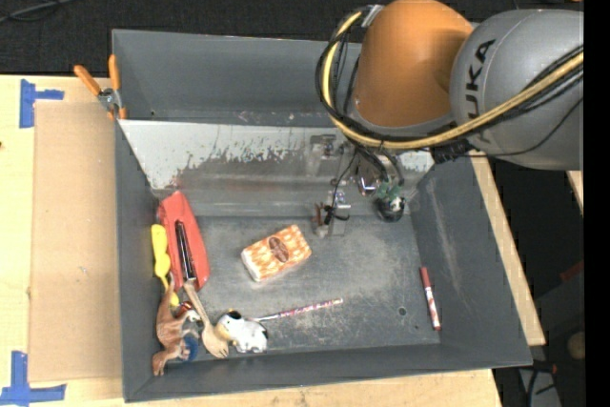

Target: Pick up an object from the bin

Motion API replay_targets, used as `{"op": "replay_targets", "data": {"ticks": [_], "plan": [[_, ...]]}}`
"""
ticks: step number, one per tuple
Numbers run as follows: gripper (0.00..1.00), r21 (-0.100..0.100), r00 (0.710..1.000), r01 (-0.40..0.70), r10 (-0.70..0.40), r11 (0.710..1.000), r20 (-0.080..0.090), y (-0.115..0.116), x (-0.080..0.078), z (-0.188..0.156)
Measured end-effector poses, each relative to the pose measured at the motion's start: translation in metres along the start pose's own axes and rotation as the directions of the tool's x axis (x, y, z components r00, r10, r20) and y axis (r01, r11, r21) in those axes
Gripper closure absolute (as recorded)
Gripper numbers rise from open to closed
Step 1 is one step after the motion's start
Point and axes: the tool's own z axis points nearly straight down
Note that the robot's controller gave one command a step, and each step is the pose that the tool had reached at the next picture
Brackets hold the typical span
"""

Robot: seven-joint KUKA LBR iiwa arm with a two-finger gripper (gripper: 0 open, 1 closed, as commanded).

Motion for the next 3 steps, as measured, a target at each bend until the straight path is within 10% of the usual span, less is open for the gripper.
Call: {"op": "replay_targets", "data": {"ticks": [1, 3], "plan": [[0.00, 0.000, 1.000, -0.001, 0.001, 1.000, 0.008, 0.000, -0.001, -0.004], [0.00, 0.000, 1.000, 0.013, -0.013, 1.000, 0.013, 0.026, 0.035, 0.117]]}}
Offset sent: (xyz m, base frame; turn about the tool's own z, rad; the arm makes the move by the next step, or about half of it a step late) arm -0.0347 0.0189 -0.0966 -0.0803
